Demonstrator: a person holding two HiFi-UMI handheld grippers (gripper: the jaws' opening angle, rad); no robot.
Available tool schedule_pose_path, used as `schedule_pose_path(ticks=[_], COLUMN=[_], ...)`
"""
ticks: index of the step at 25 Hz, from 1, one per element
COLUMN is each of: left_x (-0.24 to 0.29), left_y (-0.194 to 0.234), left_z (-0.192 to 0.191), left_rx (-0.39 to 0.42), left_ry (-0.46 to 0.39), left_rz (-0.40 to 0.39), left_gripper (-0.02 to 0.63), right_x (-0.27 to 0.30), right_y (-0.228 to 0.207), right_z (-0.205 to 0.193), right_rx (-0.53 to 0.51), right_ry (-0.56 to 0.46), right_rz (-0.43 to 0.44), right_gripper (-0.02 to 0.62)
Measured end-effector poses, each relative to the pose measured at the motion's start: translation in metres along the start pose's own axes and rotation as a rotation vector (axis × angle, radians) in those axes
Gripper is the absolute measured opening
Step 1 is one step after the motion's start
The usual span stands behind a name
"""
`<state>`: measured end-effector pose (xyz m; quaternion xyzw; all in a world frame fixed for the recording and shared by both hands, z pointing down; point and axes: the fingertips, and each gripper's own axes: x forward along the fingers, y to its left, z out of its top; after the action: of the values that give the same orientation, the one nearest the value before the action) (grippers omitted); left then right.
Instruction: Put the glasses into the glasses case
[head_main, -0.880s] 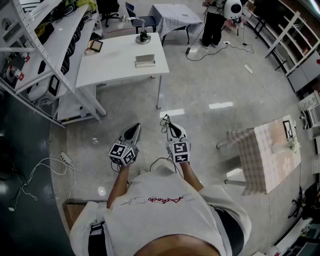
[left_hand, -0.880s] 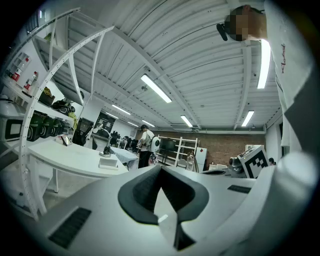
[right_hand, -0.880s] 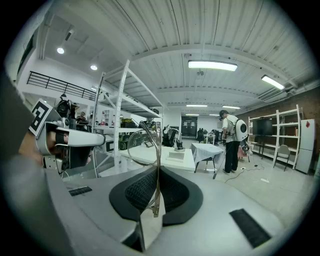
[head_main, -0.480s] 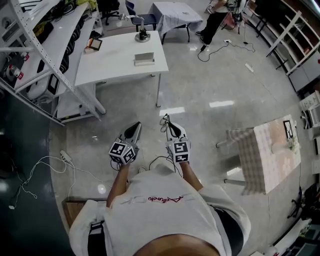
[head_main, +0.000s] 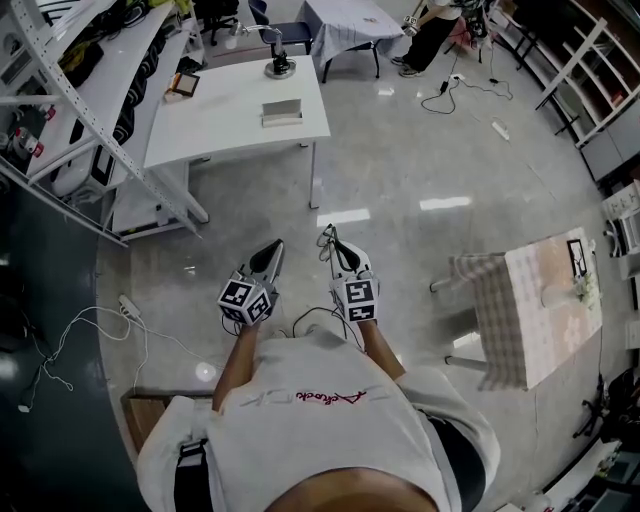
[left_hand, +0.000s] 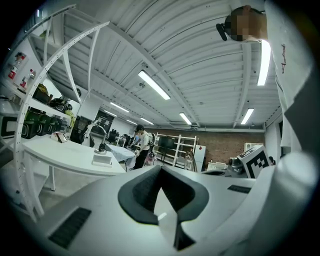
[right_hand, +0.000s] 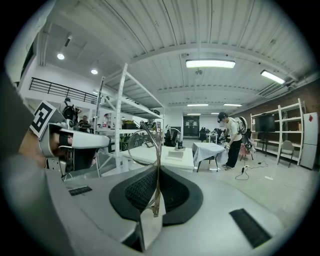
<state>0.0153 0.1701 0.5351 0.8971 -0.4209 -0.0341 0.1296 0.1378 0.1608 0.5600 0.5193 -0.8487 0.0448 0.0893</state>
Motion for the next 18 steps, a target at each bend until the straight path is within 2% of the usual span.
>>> schedule_pose_path(ticks=[10, 18], left_x=[0.017, 0.025], left_y=[-0.022, -0.013], left_z=[-0.012, -0.013], left_rx=[-0.006, -0.012], left_ry=[0.02, 0.016], left_rz=[0.003, 0.034], left_gripper=[0.025, 0.025], right_x=[-0.008, 0.008], right_y=[-0.017, -0.018], right_z=[-0.021, -0.023], right_rx=[0.019, 0.01], right_ry=[0.04, 0.044], right_rz=[0.032, 0.07], right_gripper=[0.012, 0.012])
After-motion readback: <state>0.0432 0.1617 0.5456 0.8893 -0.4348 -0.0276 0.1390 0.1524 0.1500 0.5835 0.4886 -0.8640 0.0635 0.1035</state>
